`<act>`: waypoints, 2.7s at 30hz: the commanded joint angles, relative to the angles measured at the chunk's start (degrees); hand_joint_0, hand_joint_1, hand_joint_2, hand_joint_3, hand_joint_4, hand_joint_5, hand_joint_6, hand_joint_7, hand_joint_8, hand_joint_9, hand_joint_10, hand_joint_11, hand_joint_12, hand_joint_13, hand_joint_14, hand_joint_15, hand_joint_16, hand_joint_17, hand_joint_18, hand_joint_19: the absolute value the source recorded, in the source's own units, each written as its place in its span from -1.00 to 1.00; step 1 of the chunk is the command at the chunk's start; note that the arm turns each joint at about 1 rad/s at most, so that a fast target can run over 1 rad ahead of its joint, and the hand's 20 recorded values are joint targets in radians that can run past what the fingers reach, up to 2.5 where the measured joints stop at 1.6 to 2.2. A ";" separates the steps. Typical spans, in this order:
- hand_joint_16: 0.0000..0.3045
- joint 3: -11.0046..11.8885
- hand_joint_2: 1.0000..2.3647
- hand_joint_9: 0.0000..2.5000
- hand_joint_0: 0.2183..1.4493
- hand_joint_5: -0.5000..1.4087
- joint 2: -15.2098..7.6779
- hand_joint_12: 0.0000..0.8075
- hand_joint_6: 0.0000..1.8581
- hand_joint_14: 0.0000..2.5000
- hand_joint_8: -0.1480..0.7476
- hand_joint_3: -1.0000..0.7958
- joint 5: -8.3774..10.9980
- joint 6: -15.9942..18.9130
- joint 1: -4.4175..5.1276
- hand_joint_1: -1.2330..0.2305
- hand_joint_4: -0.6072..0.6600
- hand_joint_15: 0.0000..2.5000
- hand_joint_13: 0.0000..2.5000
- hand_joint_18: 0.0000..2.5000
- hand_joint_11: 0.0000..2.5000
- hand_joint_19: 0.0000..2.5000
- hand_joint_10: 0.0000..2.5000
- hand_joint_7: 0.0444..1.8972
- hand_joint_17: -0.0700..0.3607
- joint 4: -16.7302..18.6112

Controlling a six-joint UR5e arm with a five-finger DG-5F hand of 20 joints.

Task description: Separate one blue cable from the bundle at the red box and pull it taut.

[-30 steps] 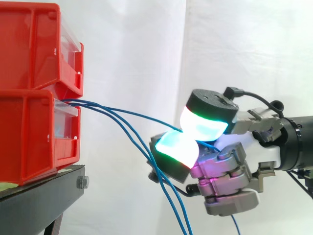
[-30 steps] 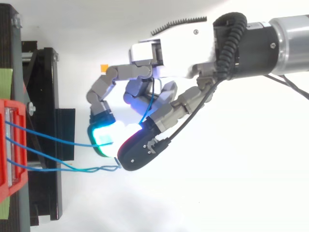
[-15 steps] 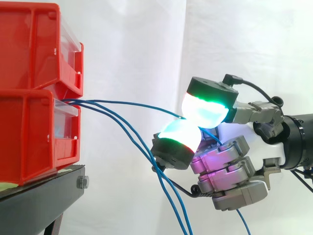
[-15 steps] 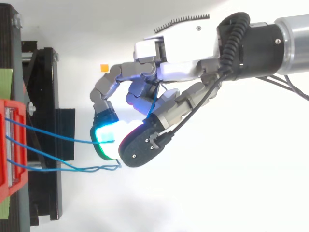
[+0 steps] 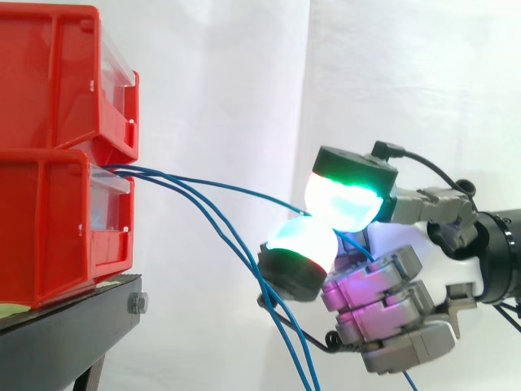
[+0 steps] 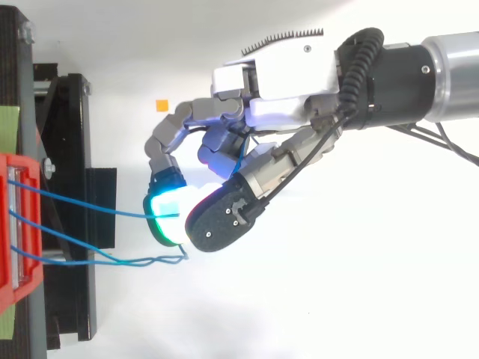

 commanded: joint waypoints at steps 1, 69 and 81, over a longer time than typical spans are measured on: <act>-0.79 -2.46 -0.96 -0.38 -0.30 -0.65 0.00 -0.07 -0.01 0.90 -0.03 0.10 0.00 0.32 0.04 -0.29 -0.14 0.14 -0.36 0.06 0.07 0.67 0.63 0.18 -0.34 2.07; -0.76 -14.32 -0.96 -0.37 -0.29 -0.64 10.19 -0.02 -0.02 0.93 0.04 0.13 6.76 -4.16 -0.67 -0.30 -0.09 0.14 -0.38 0.05 0.12 0.64 0.57 0.26 -0.30 0.84; -0.76 -14.32 -0.96 -0.37 -0.30 -0.64 10.19 -0.02 -0.02 0.92 0.02 0.13 6.76 -4.16 -0.67 -0.30 -0.09 0.14 -0.38 0.05 0.13 0.63 0.55 0.25 -0.29 0.84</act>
